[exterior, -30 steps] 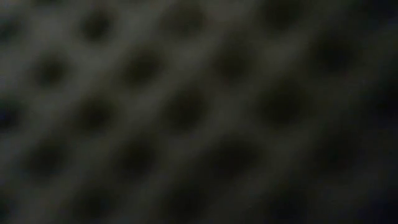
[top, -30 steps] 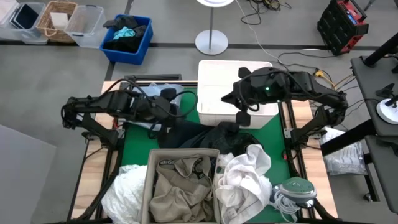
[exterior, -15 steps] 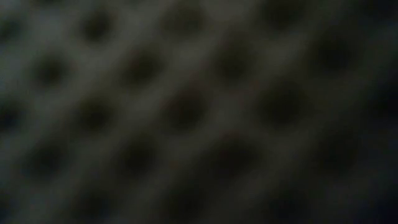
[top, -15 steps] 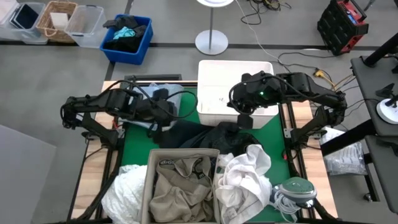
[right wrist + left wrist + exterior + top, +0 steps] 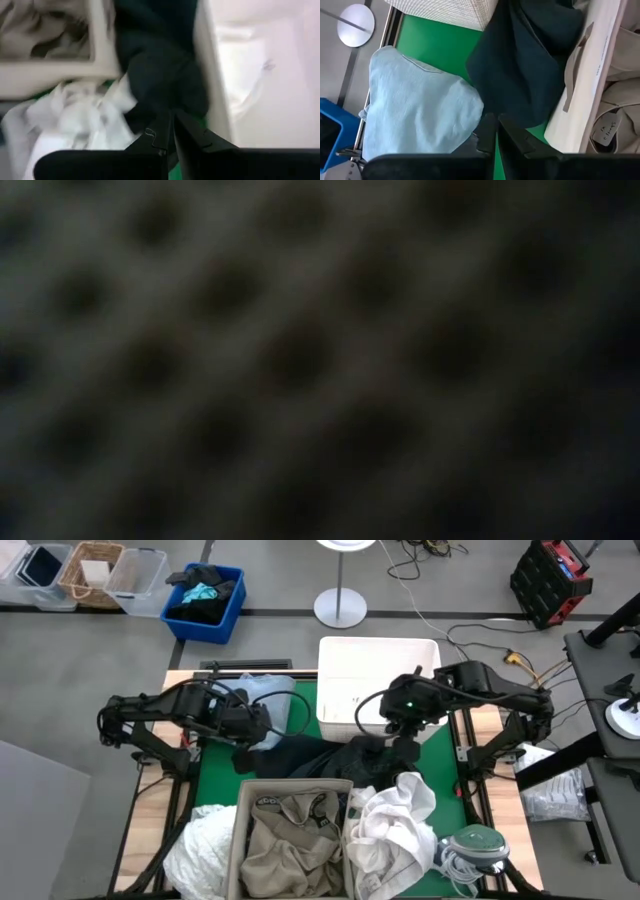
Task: Sort clothes
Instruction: Put the white polo shirt into the white laundry organizer, then put the blue pants into the gray laundry organizer
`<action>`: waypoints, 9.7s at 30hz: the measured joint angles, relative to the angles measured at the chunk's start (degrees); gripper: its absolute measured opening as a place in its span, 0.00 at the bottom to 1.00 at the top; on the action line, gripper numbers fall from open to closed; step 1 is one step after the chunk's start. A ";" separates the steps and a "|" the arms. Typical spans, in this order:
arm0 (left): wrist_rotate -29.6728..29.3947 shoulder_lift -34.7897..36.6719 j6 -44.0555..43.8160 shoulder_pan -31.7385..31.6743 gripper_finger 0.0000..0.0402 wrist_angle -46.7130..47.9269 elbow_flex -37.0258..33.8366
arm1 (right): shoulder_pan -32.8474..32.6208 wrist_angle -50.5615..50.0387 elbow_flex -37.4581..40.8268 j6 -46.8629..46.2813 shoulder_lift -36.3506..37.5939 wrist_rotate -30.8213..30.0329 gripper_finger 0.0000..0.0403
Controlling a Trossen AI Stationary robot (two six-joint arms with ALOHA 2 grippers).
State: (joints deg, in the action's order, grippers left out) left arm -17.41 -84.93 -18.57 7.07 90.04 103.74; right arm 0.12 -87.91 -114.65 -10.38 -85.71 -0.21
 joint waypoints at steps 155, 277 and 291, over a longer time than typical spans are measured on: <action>-4.83 -0.20 1.76 0.26 0.00 -3.92 5.97 | 34.99 114.10 -20.35 75.94 -10.51 -18.80 0.02; -25.44 -2.47 8.32 -15.52 0.00 -3.44 17.28 | 39.41 -1.69 -7.76 8.22 -23.55 -1.31 0.51; -22.71 -2.45 12.98 -15.54 0.00 -7.98 14.47 | 35.11 2.76 -7.83 5.04 -6.41 2.89 0.59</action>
State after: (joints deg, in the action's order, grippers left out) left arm -40.12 -87.37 -5.59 -8.47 82.06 118.21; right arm 35.23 -85.15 -122.48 -5.34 -92.12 2.67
